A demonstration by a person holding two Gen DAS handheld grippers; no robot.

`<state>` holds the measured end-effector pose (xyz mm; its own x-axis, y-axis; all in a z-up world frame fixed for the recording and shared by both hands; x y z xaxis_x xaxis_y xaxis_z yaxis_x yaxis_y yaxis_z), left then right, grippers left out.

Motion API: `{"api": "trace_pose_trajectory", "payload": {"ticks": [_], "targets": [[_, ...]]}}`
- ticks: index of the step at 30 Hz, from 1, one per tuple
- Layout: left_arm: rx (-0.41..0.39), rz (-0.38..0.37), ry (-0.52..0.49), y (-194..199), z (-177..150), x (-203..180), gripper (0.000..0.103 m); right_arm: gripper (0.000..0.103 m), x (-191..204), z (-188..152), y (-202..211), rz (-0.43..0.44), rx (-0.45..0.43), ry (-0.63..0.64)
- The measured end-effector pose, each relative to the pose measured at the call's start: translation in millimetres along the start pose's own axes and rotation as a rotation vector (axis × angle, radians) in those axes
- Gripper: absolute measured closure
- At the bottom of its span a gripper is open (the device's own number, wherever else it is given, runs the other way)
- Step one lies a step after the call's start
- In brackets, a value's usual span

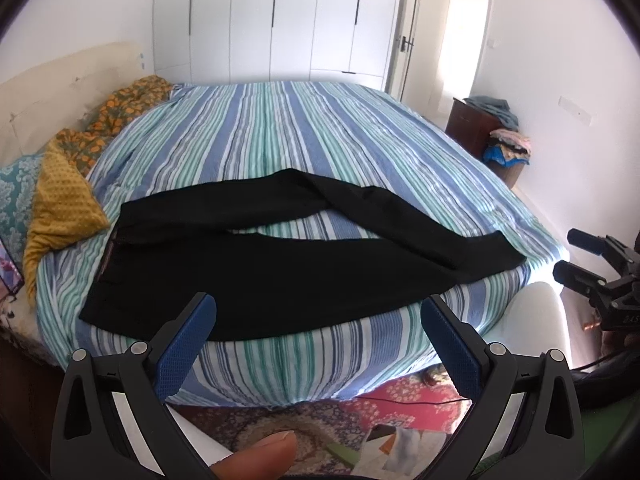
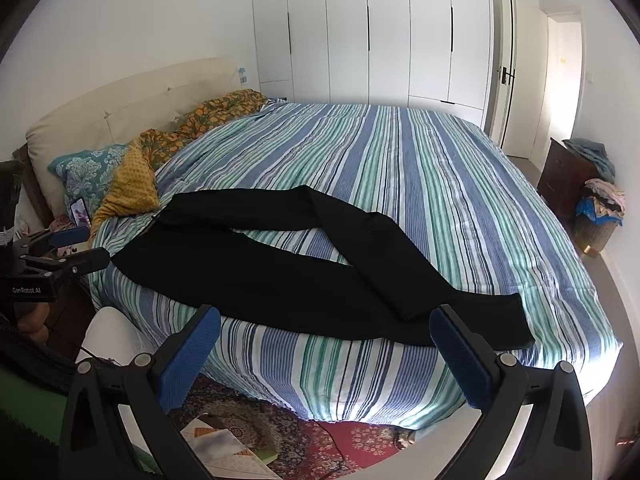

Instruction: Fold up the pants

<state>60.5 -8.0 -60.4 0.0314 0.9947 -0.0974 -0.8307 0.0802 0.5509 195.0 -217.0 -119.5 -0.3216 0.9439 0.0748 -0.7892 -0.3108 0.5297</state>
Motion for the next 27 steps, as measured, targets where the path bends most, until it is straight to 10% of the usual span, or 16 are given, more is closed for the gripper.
{"api": "trace_pose_trajectory", "payload": {"ticks": [27], "targets": [[0.001, -0.057, -0.019, -4.2, 11.0, -4.2, 0.001, 0.000, 3.1, 4.2, -6.9, 0.060, 0.001, -0.060]]}}
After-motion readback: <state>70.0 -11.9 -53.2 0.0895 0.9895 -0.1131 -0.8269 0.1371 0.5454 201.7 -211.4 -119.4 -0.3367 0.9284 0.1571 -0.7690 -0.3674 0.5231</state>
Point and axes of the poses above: each gripper's, at about its wrist camera, not at the fingertips, and y roughly against the way its jaws point, x to its left, z to its top, the point moved 7 cm from there along -y, roughly the way its jaws point, and after that the axes turned 9 degrees about -x, right-handed, at the moved point
